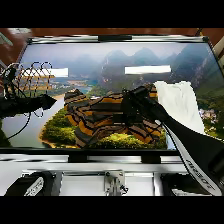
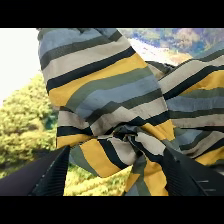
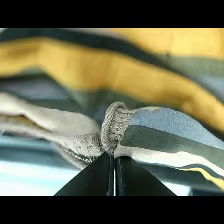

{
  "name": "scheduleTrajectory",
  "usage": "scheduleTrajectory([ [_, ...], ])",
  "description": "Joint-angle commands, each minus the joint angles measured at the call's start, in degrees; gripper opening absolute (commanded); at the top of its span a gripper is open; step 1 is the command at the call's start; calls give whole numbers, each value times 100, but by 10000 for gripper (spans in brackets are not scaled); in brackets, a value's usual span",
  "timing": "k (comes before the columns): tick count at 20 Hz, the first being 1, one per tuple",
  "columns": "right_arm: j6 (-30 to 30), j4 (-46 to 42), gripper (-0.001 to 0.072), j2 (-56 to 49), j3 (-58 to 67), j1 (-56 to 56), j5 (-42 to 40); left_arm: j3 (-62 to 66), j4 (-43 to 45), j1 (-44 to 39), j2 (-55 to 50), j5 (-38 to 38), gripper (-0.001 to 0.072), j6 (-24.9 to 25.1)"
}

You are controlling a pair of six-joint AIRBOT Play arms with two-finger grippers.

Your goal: Fold the shirts.

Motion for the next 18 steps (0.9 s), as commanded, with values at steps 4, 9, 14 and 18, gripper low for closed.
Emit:
scheduleTrajectory([
  [4, 1655, -667, 55, 354, -778, 1759, 461, 4, 2, 0, 4, -2, 671, 2],
  [9, 2382, -1565, 464, 577, -1143, 2358, -754, 4, 7, 0, 4, 2, 672, 7],
  [14, 1996, -1827, 463, 1368, -907, 1644, 11, 4, 4, 0, 4, 2, 671, 4],
  [18, 494, -846, 462, 780, -828, 769, 400, 4, 4, 0, 4, 0, 671, 4],
])
